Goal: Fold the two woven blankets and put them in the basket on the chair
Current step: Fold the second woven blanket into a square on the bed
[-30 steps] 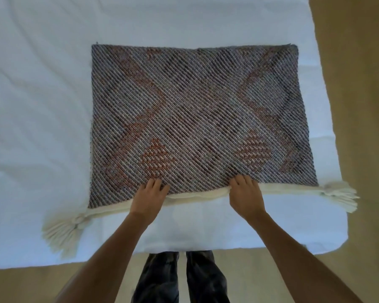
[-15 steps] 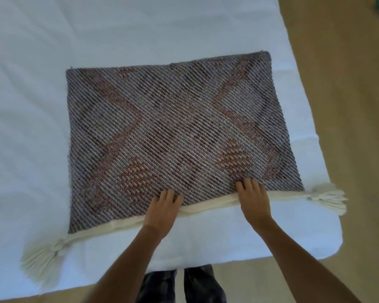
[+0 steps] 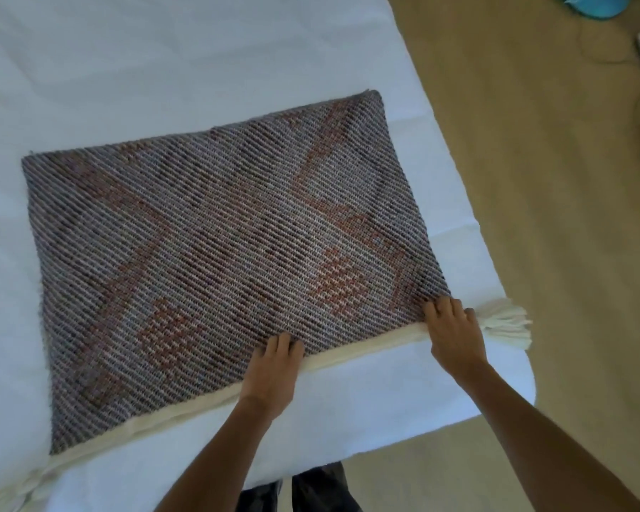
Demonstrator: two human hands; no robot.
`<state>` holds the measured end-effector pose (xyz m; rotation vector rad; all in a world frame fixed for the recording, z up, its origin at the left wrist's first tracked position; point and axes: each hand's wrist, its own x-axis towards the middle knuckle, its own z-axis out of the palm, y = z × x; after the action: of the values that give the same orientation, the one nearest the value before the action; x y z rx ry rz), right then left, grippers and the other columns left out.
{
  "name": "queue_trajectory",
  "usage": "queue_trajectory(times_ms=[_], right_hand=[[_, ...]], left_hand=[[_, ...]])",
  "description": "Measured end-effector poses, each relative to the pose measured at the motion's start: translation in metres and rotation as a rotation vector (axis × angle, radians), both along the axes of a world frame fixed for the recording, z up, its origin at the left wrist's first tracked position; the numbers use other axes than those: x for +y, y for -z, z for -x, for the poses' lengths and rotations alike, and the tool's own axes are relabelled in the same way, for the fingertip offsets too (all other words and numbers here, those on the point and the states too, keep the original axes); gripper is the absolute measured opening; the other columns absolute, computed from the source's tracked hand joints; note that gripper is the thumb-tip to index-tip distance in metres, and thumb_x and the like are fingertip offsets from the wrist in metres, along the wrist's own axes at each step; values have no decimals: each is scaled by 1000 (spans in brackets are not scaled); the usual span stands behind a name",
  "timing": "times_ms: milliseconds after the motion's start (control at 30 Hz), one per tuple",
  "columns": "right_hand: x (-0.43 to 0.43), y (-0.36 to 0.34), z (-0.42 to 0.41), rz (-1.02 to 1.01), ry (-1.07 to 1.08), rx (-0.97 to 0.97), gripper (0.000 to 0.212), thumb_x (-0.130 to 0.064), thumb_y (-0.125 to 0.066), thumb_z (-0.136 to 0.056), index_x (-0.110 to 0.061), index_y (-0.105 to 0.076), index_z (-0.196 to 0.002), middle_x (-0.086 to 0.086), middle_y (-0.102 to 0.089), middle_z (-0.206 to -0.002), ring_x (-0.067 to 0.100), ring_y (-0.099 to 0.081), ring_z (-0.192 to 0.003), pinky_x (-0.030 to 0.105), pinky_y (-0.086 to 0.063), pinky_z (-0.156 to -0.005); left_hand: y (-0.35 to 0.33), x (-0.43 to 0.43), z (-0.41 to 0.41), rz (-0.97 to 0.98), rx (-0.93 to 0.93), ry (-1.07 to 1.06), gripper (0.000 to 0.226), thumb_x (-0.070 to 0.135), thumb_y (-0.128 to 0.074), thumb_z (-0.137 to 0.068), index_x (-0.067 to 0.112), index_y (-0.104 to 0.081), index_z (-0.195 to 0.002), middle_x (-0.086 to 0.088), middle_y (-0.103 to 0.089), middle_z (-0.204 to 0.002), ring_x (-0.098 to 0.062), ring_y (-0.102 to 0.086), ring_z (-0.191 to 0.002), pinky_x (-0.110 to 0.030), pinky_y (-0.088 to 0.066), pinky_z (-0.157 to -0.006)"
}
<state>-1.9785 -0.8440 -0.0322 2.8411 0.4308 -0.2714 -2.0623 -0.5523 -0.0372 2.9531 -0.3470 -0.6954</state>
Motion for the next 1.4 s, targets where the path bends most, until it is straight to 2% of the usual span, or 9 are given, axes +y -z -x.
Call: queue_trajectory(times_ms=[233, 367, 433, 633, 800, 967, 1167, 1333, 1400], right_hand=[[-47, 13, 3, -15, 34, 5, 34, 13, -63, -47, -6, -54, -75, 13, -52, -70, 32, -51, -59, 39, -43, -51], [-50, 13, 8, -134, 92, 24, 21, 4, -42, -54, -5, -51, -71, 13, -49, -68, 33, -50, -57, 40, -44, -46], [-45, 11, -4, -215, 213, 36, 17, 0, -41, -58, -3, -53, -70, 15, -50, -68, 34, -52, -58, 39, -46, -47], [-34, 11, -42, -524, 667, 307, 44, -16, -53, -85, -3, -46, -127, 18, -53, -119, 36, -49, -111, 44, -41, -91], [-22, -3, -56, -710, 855, 423, 37, -16, -59, -82, -8, -50, -116, 5, -59, -94, 25, -55, -87, 28, -40, -71], [2, -28, -52, -614, 664, 364, 21, -13, -51, -85, -9, -48, -105, 8, -58, -90, 32, -59, -89, 35, -43, -71], [64, -60, -19, -491, 401, 210, 52, -22, -51, -89, -15, -36, -138, 8, -58, -103, 27, -64, -78, 30, -41, -57], [115, -78, 3, -548, 309, 214, 49, -23, -71, -71, -15, -55, -116, 7, -66, -92, 22, -67, -60, 28, -48, -43], [132, -83, 10, -540, 259, 215, 53, -23, -82, -54, -14, -64, -104, 2, -64, -69, 15, -58, -40, 24, -41, -32]], left_hand=[[0, -47, -26, 81, 10, 113, 50, 8, -83, -44, 16, -60, -88, -8, -55, -83, -20, -57, -66, -30, -50, -47], [-5, -52, -32, 76, 96, 184, 40, 24, -56, -81, 17, -45, -119, -7, -44, -114, -20, -49, -99, -31, -50, -79], [-7, -56, -40, 110, 62, 187, 38, 28, -42, -82, 19, -45, -118, -6, -45, -112, -19, -46, -97, -31, -46, -80], [-4, -77, -63, 77, 125, 198, 40, 27, -43, -93, 21, -35, -132, -8, -35, -123, -23, -40, -112, -37, -43, -92], [-9, -94, -109, 200, 15, -41, 35, 22, -39, -95, 14, -40, -129, -8, -41, -118, -18, -45, -104, -30, -49, -84], [-27, -114, -171, 339, -2, -250, 43, 25, -39, -99, 15, -33, -140, -15, -39, -132, -23, -49, -113, -36, -50, -92], [-58, -141, -226, 379, -9, -293, 46, 27, -33, -102, 23, -22, -146, -19, -34, -130, -26, -58, -87, -40, -57, -73], [-65, -122, -247, 357, -61, -431, 62, -3, -45, -91, 23, -25, -144, -19, -23, -142, -32, -56, -102, -42, -56, -77], [-67, -102, -250, 323, -91, -478, 60, -6, -47, -88, 15, -31, -142, -18, -27, -138, -31, -56, -101, -41, -56, -79]])
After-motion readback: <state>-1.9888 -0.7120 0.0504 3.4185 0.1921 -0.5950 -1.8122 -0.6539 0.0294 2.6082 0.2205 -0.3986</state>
